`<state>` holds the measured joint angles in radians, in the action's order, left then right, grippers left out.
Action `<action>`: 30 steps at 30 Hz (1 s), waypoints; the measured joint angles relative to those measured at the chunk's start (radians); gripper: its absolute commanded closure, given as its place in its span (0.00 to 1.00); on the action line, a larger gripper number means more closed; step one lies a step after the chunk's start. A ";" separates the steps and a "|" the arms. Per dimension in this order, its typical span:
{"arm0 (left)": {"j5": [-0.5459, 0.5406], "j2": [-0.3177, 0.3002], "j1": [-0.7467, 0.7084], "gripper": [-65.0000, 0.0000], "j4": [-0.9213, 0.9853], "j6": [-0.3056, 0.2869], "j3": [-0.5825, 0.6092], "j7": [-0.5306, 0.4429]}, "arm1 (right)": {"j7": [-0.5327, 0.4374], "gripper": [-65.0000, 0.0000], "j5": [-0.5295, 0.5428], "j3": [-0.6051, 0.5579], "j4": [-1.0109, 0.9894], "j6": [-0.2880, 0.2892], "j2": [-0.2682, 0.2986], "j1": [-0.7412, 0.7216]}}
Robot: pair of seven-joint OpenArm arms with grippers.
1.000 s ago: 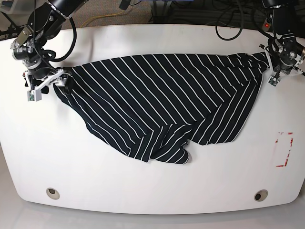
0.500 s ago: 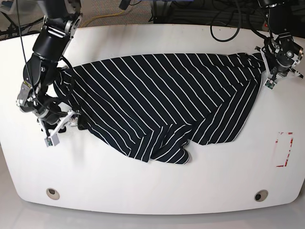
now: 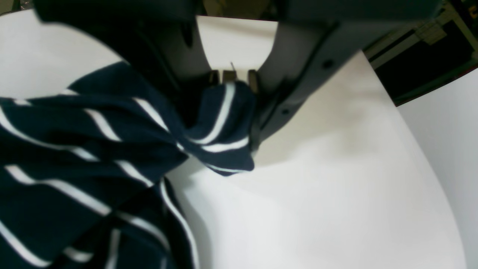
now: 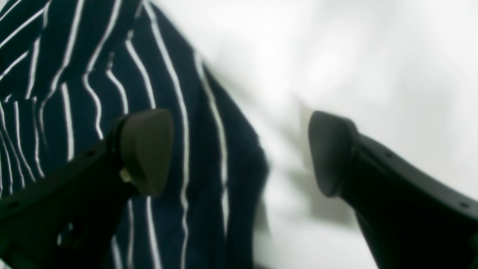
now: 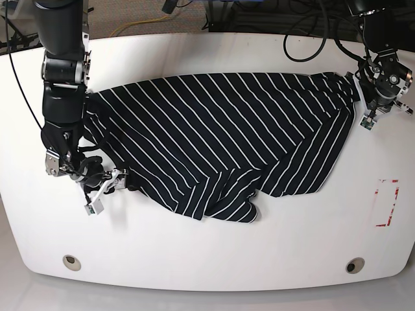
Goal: Fold the T-shirt properly
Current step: 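Slide the right gripper along the shirt edge to regrasp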
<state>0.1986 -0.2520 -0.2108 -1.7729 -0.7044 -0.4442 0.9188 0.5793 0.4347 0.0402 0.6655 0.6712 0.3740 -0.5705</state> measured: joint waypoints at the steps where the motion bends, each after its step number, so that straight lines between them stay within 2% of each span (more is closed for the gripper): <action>1: 0.000 0.001 0.000 1.00 0.000 0.000 0.000 0.000 | -0.018 0.16 -0.002 -0.024 -0.030 0.003 0.000 -0.011; 5: 0.000 0.001 0.000 1.00 0.000 0.000 0.000 0.000 | -0.113 0.16 0.007 -0.090 -0.109 0.003 0.006 -0.030; 8: 0.000 0.002 0.000 1.00 0.000 0.000 0.000 0.000 | -0.135 0.16 0.016 -0.119 -0.125 0.002 0.002 -0.035; 14: 0.000 0.002 0.000 1.00 0.000 0.000 0.000 0.000 | -0.154 0.39 0.023 -0.126 -0.122 0.002 -0.058 -0.024; 20: 0.000 0.002 0.000 1.00 0.000 0.000 0.000 0.000 | -0.157 0.38 0.034 -0.126 -0.122 0.007 -0.101 -0.021; 23: 0.000 0.002 0.000 1.00 0.000 0.000 0.000 0.000 | -0.157 0.50 0.034 -0.126 -0.122 0.007 -0.114 -0.022; 27: 0.000 0.001 0.000 1.00 0.000 0.000 0.000 0.000 | -0.152 0.77 0.033 -0.124 -0.122 -0.001 -0.122 -0.019; 28: 0.000 0.001 0.000 1.00 0.000 0.000 0.000 0.000 | -0.149 0.86 0.032 -0.124 -0.123 -0.001 -0.122 -0.018; 30: 0.000 0.001 0.000 1.00 0.001 0.000 0.000 0.000 | -0.148 0.98 0.029 -0.125 -0.124 -0.001 -0.123 -0.016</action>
<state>0.1986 -0.2508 -0.2108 -1.7721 -0.7044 -0.4442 0.9188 0.4309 0.4633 -0.0849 0.5419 0.6701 0.2508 -0.5865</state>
